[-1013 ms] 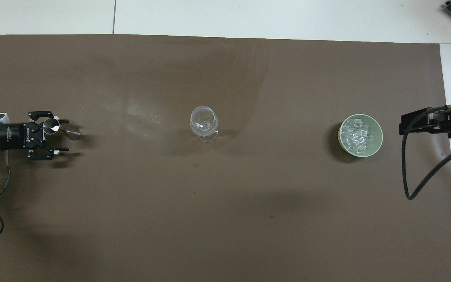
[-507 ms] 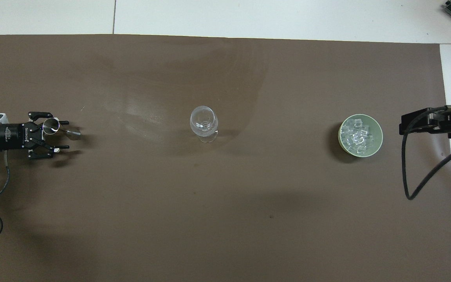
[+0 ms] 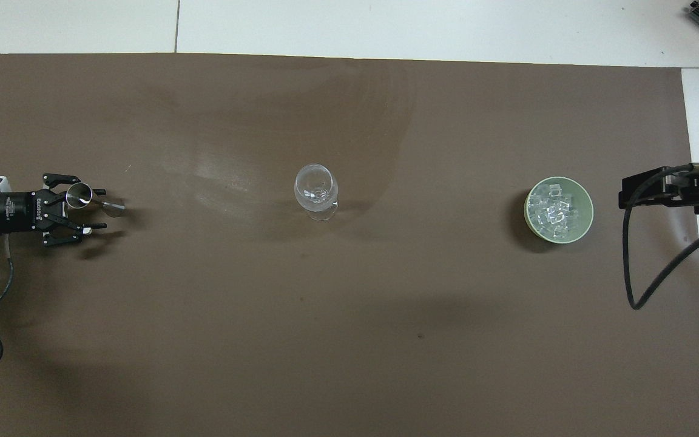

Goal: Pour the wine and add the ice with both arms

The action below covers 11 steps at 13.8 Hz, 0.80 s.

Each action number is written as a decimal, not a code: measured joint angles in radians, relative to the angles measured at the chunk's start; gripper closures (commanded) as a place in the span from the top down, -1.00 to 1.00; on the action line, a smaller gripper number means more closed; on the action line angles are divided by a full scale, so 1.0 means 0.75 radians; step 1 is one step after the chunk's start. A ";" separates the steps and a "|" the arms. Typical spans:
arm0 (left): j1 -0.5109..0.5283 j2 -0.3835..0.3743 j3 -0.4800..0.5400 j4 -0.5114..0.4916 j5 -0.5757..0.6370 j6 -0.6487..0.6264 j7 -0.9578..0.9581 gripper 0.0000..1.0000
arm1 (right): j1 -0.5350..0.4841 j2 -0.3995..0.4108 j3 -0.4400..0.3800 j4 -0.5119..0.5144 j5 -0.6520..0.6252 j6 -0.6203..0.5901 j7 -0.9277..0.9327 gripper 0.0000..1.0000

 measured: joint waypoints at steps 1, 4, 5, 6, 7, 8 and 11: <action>0.000 0.000 0.000 0.000 0.000 0.000 0.005 0.32 | 0.000 0.000 0.000 0.000 0.000 0.000 0.000 1.00; 0.000 0.000 0.000 0.000 0.000 0.000 0.011 0.26 | 0.000 0.000 0.000 0.000 0.000 0.000 0.000 1.00; 0.000 0.000 0.000 0.000 0.000 0.000 0.012 0.25 | 0.000 0.000 0.000 0.000 0.000 0.000 0.000 1.00; 0.000 0.000 0.000 0.000 0.000 0.000 0.013 0.24 | 0.000 0.000 0.000 0.000 0.000 0.000 0.000 1.00; 0.000 0.000 0.000 0.000 0.000 0.000 0.013 0.21 | 0.000 0.000 0.000 0.000 0.000 0.000 0.000 1.00; 0.000 0.001 0.000 0.000 0.000 0.000 0.014 0.19 | 0.000 0.000 0.000 0.000 0.000 0.000 0.000 1.00; 0.000 0.001 -0.002 0.000 0.000 -0.001 0.015 0.16 | 0.000 0.000 0.000 0.000 0.000 0.000 0.000 1.00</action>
